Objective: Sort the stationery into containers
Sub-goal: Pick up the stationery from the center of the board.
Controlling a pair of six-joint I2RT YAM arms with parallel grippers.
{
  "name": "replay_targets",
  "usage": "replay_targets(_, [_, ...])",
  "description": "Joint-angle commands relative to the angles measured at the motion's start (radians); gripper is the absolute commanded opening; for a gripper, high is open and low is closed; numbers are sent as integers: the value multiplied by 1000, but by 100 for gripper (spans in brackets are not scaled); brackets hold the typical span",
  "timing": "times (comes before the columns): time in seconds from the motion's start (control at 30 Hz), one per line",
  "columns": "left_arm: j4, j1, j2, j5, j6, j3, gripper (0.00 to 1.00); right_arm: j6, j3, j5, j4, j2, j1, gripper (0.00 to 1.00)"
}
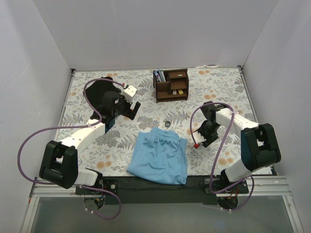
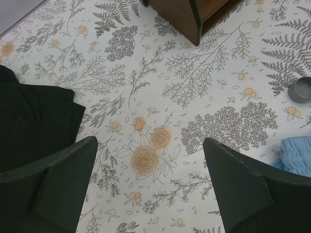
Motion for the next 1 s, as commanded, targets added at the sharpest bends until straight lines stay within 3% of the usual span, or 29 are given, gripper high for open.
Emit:
replay_targets(0.0, [-2,1,6,-12,6,45,92,-130,-17,8,19,13,-2,54])
replay_targets(0.2, [-4,1,12,-14,6,46,92,-122,-14,25,36,30,-2,51])
replay_targets(0.43, [1,1,18,-12,3,46,92,-102,-8,38,50,50,-6,41])
replay_targets(0.6, [5,1,23,-9,-3,49,92,-56,32,31,45,59,-8,9])
replay_targets(0.7, [-4,1,25,-2,-15,55,92,26,150,2,44,68,-8,5])
replay_targets(0.83, [-14,1,28,24,-68,37,92,271,431,-91,30,139,-14,2])
replay_targets(0.97, [-4,1,57,81,-107,3,90,639,722,-307,18,255,-28,1])
